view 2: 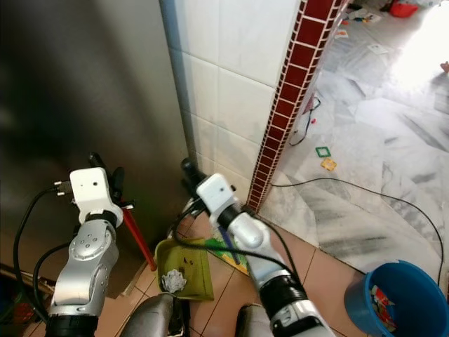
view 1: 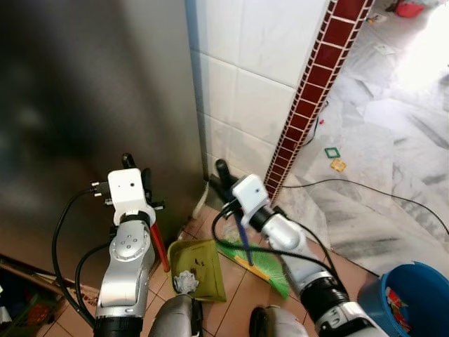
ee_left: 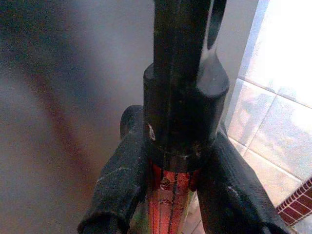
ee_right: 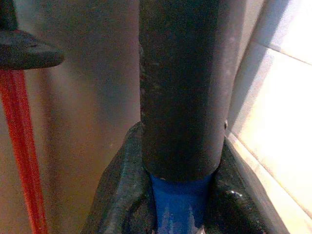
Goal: Sweep floor
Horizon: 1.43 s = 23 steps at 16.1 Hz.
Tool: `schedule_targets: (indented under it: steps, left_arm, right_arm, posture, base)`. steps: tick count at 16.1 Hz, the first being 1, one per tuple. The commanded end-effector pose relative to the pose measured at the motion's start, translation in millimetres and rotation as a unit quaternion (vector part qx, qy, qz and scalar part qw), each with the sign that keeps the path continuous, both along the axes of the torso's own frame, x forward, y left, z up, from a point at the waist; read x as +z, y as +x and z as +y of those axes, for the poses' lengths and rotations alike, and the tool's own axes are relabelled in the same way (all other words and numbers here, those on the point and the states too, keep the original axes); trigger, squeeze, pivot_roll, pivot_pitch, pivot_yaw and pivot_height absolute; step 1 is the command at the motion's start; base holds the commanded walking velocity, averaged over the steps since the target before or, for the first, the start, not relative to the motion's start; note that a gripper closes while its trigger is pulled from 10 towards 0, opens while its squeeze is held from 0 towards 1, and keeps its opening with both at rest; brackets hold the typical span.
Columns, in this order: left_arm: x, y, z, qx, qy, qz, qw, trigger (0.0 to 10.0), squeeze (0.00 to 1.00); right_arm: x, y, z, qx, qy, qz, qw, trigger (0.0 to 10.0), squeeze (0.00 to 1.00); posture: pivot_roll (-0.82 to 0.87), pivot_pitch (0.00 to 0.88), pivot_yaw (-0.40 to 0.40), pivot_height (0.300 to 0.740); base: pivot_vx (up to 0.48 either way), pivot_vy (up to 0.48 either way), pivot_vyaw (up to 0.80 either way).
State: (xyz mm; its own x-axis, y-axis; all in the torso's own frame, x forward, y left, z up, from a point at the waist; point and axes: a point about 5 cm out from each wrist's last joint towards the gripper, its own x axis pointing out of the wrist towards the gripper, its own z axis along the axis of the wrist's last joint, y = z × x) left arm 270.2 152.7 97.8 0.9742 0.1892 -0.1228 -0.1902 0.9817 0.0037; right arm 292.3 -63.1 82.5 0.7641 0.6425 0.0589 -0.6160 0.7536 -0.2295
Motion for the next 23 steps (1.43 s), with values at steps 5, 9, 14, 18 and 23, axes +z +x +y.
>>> schedule_targets:
  steps: [5, 9, 14, 18, 23]
  left_arm:
    - [0, 11.6, -6.1, -0.008, -0.005, -0.001, 1.000, 10.0, 0.00]
    - [-3, 14.9, -9.4, -0.022, -0.006, 0.004, 1.000, 10.0, 0.00]
    - [-8, 24.3, -21.3, -0.062, -0.014, 0.025, 0.998, 10.0, 0.00]
    - [-13, 20.3, -25.4, -0.082, -0.014, 0.038, 0.996, 10.0, 0.00]
    - [-18, 19.0, -28.8, -0.108, -0.017, 0.058, 0.992, 10.0, 0.00]
  right_arm:
    - [21, -13.3, -31.1, 0.119, -0.042, 0.020, 0.992, 10.0, 0.00]
    - [44, -29.6, -39.1, 0.242, -0.073, 0.039, 0.967, 10.0, 0.00]
    - [132, 10.8, -49.0, 0.190, -0.033, -0.074, 0.979, 10.0, 0.00]
    - [143, 31.2, -45.5, 0.110, -0.051, -0.157, 0.980, 10.0, 0.00]
    - [136, 33.2, -22.6, 0.115, -0.048, -0.182, 0.975, 10.0, 0.00]
  posture:
    - [0.01, 0.092, 0.004, 0.740]
    - [-0.02, 0.073, 0.025, 0.740]
    - [-0.02, 0.055, 0.028, 0.740]
    - [0.00, 0.044, 0.023, 0.740]
    - [0.00, 0.031, 0.022, 0.740]
  base:
    - [0.000, 0.000, 0.00]
    - [0.000, 0.000, 0.00]
    - [0.000, 0.000, 0.00]
    - [0.000, 0.000, 0.00]
    - [0.000, 0.000, 0.00]
